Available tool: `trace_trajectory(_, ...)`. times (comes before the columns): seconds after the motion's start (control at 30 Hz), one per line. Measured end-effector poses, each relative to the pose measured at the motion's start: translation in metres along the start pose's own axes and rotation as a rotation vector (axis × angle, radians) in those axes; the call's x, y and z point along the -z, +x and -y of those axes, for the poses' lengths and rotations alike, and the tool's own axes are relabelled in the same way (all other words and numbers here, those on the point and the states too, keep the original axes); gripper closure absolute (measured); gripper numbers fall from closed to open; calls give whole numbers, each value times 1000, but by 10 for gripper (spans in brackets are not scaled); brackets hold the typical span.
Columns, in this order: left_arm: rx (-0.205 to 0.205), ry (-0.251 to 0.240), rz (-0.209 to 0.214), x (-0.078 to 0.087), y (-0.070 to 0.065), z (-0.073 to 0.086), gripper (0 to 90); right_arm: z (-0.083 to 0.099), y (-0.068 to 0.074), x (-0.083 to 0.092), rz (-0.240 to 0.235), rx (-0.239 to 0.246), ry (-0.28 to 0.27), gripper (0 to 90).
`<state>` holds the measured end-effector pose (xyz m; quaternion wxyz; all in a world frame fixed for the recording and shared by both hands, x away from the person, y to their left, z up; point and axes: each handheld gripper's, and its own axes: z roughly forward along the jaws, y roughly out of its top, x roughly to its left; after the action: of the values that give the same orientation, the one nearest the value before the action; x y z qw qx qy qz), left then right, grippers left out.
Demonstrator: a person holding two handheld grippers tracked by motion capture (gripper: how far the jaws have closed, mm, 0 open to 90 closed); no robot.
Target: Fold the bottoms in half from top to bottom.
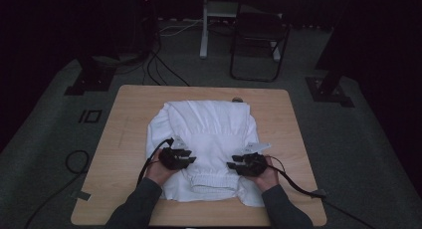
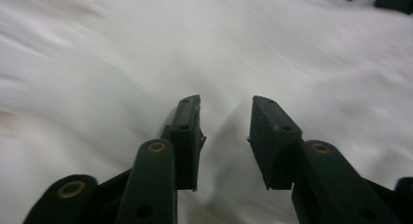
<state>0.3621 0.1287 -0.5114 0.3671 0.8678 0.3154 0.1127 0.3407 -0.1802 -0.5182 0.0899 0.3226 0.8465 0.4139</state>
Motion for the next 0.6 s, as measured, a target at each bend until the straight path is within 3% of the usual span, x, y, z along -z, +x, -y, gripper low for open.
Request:
trace_trajectory(0.13, 31, -43, -83, 4, 23, -19, 584, -22, -23, 0, 70, -57, -50, 516)
trace_trajectory(0.3, 74, -39, -160, -12, 52, -28, 559, -41, -50, -15, 143, -124, -53, 483)
trace_trajectory(0.33, 83, -36, -165, -15, 54, -28, 554, -44, -58, -23, 171, -137, -47, 473)
trace_trajectory(0.5, 125, 16, -172, -36, 68, -16, 545, -43, -74, -44, 216, -161, -21, 438)
trace_trajectory(0.6, 137, 2, -164, -38, 69, -11, 545, -35, -76, -57, 235, -142, 27, 419)
